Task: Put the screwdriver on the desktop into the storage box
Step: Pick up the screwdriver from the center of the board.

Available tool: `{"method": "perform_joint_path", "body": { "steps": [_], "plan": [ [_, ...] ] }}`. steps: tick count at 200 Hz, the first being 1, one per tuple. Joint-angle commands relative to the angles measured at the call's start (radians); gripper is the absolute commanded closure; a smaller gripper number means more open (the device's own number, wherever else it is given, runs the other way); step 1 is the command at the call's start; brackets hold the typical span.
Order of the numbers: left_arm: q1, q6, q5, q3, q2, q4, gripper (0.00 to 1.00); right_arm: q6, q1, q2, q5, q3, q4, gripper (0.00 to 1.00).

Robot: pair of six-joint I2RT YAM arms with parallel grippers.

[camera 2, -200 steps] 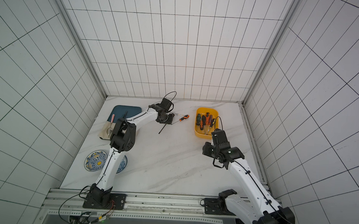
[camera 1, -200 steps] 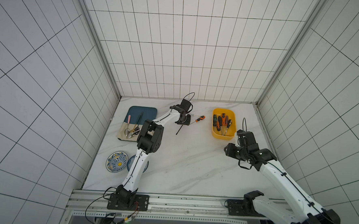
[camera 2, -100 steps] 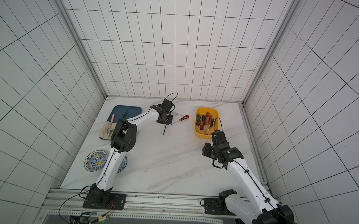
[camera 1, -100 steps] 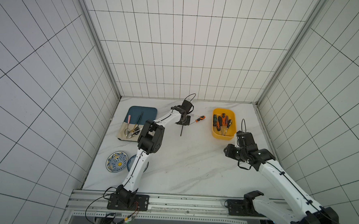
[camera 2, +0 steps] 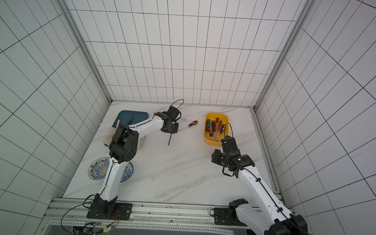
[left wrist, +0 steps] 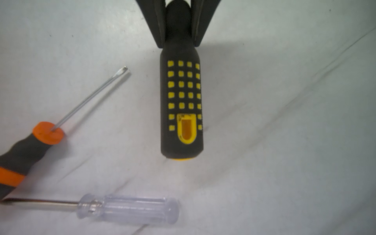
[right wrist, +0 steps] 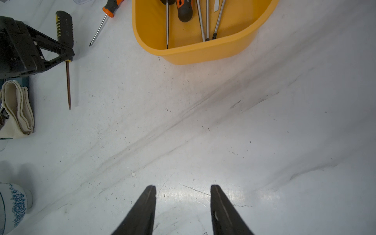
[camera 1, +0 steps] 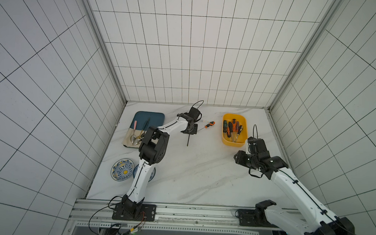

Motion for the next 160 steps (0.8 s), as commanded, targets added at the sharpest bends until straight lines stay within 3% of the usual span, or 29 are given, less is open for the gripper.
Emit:
{"method": "perform_joint_path", "body": {
  "steps": [1, 75, 160],
  "plan": [
    [-0.006, -0.047, 0.042, -0.03, -0.126, 0.042, 1.0, 0.006, 0.009, 0.018, -0.034, 0.024, 0.041, 0.5],
    [-0.029, -0.186, 0.32, -0.395, -0.47, 0.243, 1.0, 0.029, 0.009, 0.153, -0.268, 0.158, 0.219, 0.47],
    [-0.102, -0.273, 0.505, -0.739, -0.774, 0.524, 1.0, 0.152, 0.01, 0.279, -0.584, 0.216, 0.529, 0.45]
  ]
}}
